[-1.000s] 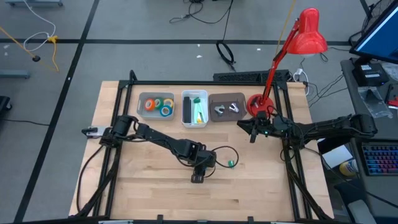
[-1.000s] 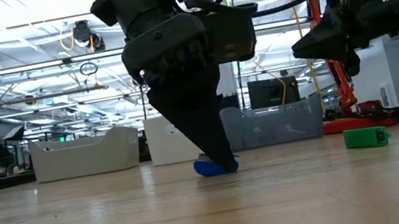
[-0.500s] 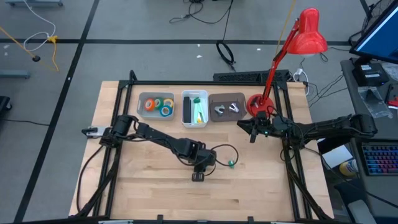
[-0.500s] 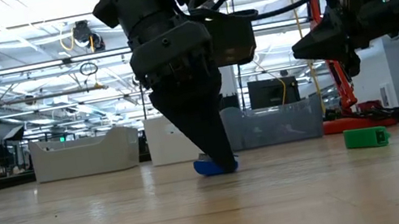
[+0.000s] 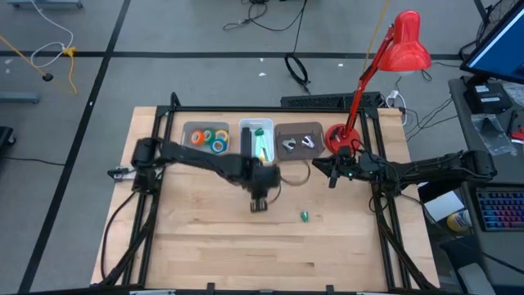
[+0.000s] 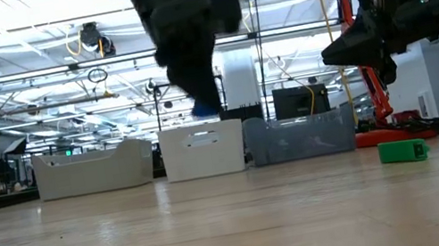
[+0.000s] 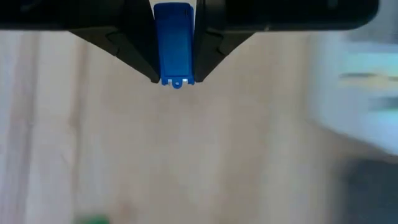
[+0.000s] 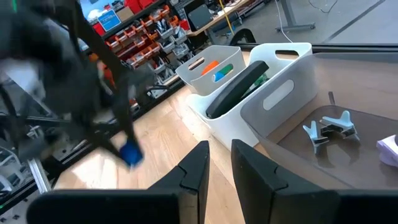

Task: Pick and place Stapler, Stapler remover, tape
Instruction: Put the blue stapler into the white bin

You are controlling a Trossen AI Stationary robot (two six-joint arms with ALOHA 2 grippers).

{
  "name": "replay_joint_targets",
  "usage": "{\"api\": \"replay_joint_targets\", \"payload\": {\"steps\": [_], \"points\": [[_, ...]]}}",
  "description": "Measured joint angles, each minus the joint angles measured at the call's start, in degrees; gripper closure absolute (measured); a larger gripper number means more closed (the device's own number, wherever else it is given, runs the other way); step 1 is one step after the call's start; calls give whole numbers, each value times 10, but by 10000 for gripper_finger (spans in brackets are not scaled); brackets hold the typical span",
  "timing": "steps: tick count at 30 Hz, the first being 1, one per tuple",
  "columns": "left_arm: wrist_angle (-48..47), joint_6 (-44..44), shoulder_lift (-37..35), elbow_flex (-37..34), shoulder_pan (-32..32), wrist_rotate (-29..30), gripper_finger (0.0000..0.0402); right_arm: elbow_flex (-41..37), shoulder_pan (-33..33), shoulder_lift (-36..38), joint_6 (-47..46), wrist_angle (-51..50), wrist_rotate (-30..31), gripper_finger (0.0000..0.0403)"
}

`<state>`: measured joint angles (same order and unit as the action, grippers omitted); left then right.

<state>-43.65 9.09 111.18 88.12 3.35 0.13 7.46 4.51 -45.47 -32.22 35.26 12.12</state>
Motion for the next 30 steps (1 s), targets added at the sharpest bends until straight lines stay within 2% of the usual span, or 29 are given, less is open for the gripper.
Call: {"api": "replay_joint_targets", "payload": {"steps": [8, 11, 21, 30], "points": [[35, -85, -116, 2, -88, 160, 327, 0, 0, 0, -1, 0, 3, 344], [56, -103, -137, 2, -127, 194, 322, 0, 0, 0, -1, 2, 3, 344], [106, -82, -126, 2, -249, 145, 324, 0, 9, 0, -3, 13, 17, 344], [95, -39, -91, 2, -294, 71, 324, 0, 11, 0, 0, 14, 15, 344]]}}
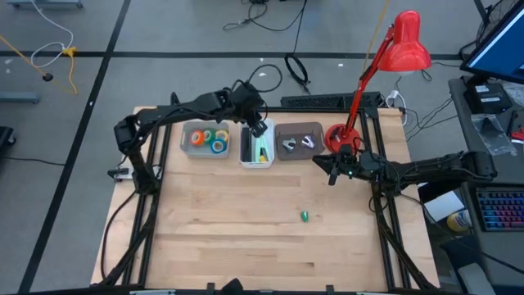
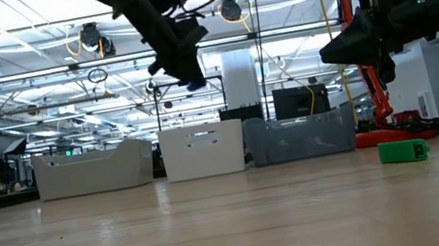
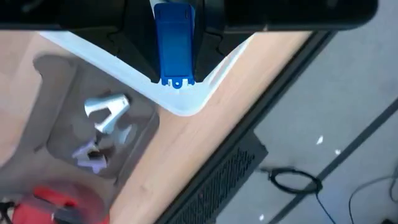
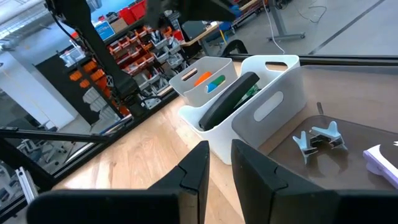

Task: Pick and place Stapler, Stapler remover, tape
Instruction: Put the blue stapler into the white bin

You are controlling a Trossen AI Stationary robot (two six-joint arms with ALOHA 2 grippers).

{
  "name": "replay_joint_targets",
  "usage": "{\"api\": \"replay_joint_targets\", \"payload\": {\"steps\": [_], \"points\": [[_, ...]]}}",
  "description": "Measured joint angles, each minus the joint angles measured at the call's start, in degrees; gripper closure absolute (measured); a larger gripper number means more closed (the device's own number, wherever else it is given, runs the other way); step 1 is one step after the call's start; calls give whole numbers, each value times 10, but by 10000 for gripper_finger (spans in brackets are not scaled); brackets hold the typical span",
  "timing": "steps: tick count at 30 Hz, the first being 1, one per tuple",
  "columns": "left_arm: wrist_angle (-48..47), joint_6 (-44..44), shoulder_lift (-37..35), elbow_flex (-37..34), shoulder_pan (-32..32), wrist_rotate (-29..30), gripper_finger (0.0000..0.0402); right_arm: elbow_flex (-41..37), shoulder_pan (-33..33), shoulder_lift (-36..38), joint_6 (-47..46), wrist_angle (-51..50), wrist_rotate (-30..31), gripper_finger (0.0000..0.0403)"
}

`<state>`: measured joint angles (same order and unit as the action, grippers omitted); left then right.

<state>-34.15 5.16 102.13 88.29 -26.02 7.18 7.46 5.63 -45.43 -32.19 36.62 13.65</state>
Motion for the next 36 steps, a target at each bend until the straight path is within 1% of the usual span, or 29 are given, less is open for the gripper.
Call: {"api": "replay_joint_targets", "payload": {"steps": [6, 12, 18, 22, 29, 36], "points": [[4, -1, 44, 0, 4, -33, 323, 0, 0, 0, 2, -1, 0, 344], [1, -10, 95, 0, 11, -38, 323, 0, 0, 0, 0, 0, 0, 344], [4, -17, 131, 0, 10, -37, 323, 0, 0, 0, -1, -1, 0, 344], [8, -18, 144, 0, 9, -36, 323, 0, 0, 0, -1, 0, 0, 344], [16, -21, 149, 0, 9, -10, 323, 0, 0, 0, -1, 0, 0, 344], [16, -51, 159, 1, 0, -7, 323, 0, 0, 0, -1, -1, 0, 344]]}}
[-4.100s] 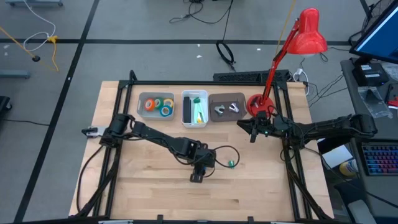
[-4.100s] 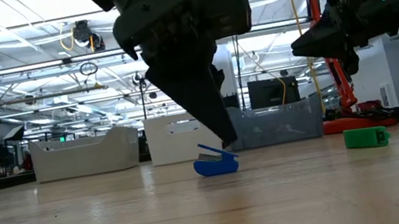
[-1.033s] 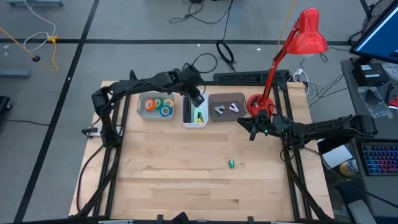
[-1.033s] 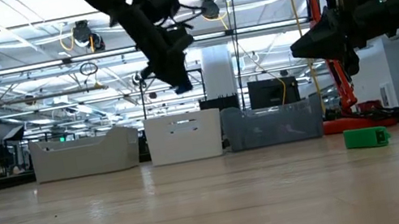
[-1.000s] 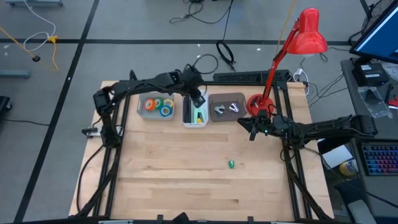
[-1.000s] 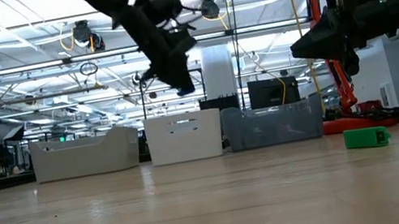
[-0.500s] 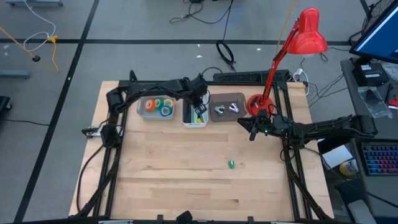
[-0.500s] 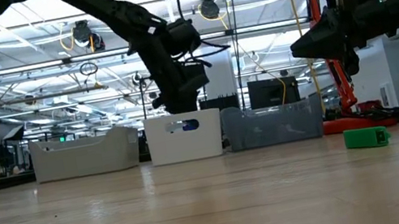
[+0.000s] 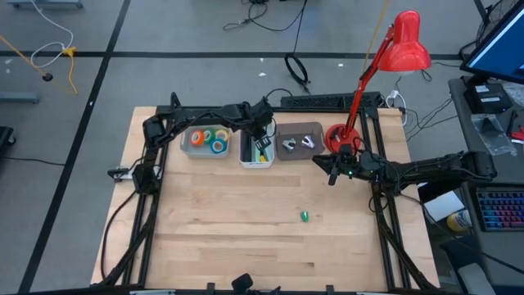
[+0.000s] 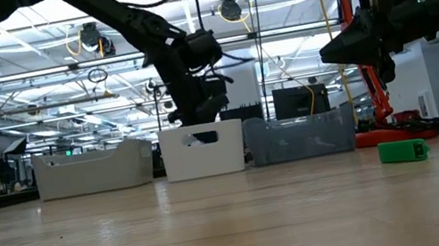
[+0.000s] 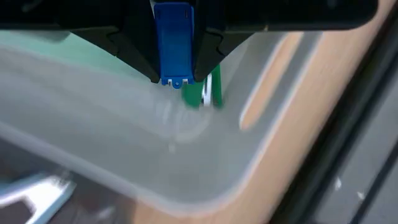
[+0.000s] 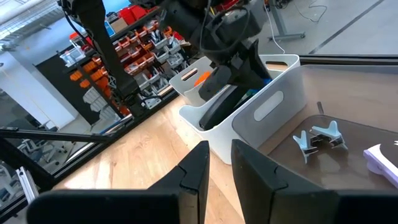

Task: Pick and place Stapler, Stapler remover, tape
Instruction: Put the blue stapler into the white bin, then put the green stapler into the white bin

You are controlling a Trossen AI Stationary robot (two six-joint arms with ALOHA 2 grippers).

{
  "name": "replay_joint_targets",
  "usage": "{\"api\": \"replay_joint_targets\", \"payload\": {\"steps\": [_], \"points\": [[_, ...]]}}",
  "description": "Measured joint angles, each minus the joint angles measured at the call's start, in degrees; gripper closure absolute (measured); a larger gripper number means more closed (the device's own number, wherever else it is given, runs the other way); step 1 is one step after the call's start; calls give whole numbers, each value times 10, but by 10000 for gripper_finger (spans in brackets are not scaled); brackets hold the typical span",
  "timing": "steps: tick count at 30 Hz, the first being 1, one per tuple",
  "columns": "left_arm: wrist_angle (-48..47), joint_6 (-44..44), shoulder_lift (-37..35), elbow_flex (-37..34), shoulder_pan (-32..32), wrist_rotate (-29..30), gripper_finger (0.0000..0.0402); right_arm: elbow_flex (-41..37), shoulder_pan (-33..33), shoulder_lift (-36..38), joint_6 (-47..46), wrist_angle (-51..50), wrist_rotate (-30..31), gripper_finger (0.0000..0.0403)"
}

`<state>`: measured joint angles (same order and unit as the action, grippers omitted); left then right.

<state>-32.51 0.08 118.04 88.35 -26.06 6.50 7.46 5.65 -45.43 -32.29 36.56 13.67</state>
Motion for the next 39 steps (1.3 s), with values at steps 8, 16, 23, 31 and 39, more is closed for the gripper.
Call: {"api": "replay_joint_targets", "payload": {"steps": [8, 16, 23, 31, 39], "points": [[1, -2, 5, 0, -3, 0, 323, 0, 0, 0, 0, 0, 0, 344], [12, -8, 5, 0, -3, 1, 284, 0, 0, 0, 0, 0, 0, 344], [13, -17, 5, 0, -3, 1, 222, 0, 0, 0, 0, 0, 0, 344], [-3, -18, -30, 0, 0, -5, 191, 0, 0, 0, 0, 0, -2, 344], [-25, 19, -112, 0, 50, -69, 190, 0, 0, 0, -2, 1, -2, 344]]}}
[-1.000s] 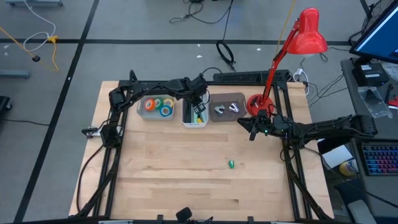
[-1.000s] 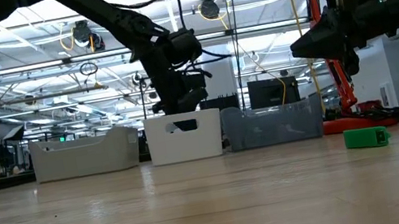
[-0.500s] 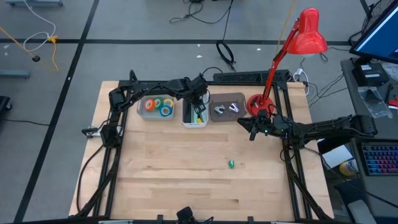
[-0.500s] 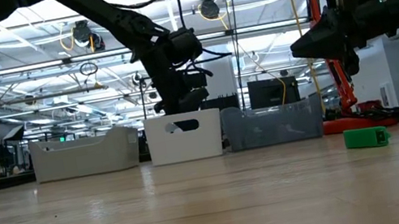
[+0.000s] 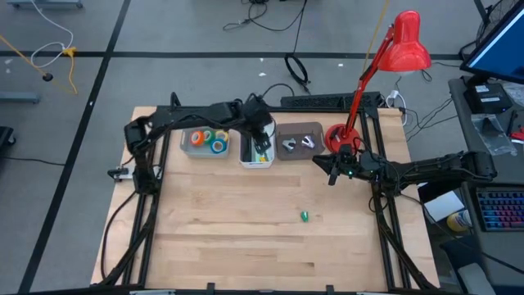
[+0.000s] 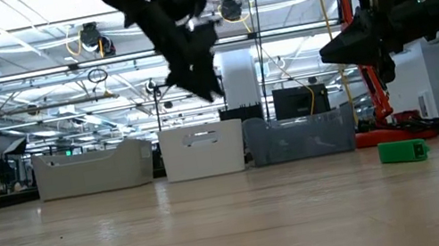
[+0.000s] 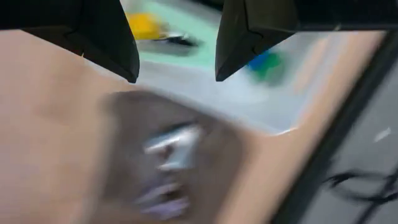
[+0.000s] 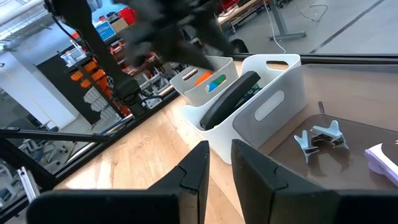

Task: Pick and place Stapler, Stapler remover, tape
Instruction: Put the green stapler into the white bin

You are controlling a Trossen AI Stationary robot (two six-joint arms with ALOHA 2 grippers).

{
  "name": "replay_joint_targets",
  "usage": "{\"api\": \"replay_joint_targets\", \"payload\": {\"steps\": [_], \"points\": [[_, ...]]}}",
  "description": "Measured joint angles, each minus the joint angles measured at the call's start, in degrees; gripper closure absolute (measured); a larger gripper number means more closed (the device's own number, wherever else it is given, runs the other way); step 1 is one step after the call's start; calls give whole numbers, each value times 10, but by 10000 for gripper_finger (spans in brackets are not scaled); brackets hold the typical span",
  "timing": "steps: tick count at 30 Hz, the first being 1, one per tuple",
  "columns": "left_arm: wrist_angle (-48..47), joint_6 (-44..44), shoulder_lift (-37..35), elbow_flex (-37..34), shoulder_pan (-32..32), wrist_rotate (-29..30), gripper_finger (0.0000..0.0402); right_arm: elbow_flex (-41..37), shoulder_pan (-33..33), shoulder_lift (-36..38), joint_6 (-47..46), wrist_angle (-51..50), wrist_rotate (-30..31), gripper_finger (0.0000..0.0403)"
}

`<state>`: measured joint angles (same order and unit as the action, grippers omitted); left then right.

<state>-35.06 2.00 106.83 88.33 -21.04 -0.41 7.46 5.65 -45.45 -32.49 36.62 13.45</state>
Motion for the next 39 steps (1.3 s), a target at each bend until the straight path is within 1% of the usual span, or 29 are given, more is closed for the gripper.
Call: {"api": "replay_joint_targets", "payload": {"steps": [3, 5, 7, 9, 14, 16, 20, 24, 26, 27, 29, 31, 33, 35, 37, 39], "points": [[4, 0, -11, 0, 45, -44, 190, 0, 0, 0, 2, 0, 0, 344], [19, -7, -12, 0, 84, -51, 190, 0, 0, 0, 2, 0, 0, 344], [26, -34, -12, 0, 123, -49, 190, 0, 0, 0, 2, 0, 0, 344], [36, -76, -11, 0, 163, -29, 190, 0, 0, 0, 2, 0, 0, 344], [110, -191, -5, 0, 247, 71, 190, 0, 0, 0, 2, 0, 0, 344], [160, -219, 2, 1, 267, 82, 190, 0, 0, 0, 2, 0, 0, 344], [218, -222, 27, 0, 286, 84, 190, 0, 0, 0, 4, -5, 0, 344], [253, -203, 50, 0, 291, 84, 190, 0, 0, 1, 7, -28, 0, 344], [243, -181, 58, 0, 291, 85, 190, 0, 0, 1, 2, -42, -7, 344], [241, -163, 63, 0, 290, 85, 190, 0, 0, 1, -4, -46, -25, 344], [204, -114, 66, 0, 285, 91, 190, 0, 0, 2, -13, -56, -87, 344], [159, -28, 60, 0, 276, 91, 190, 0, -1, 2, -13, -60, -159, 344], [92, 64, 43, 0, 265, 68, 190, 0, -7, 2, -31, -54, -208, 344], [44, 131, 25, 0, 255, 38, 190, 0, -24, 2, -41, -52, -212, 344], [0, 150, 8, 0, 250, 20, 190, 6, -42, 2, -30, -65, -207, 344], [-4, 150, -6, 0, 251, 20, 190, 16, -60, 2, -20, -88, -203, 344]]}}
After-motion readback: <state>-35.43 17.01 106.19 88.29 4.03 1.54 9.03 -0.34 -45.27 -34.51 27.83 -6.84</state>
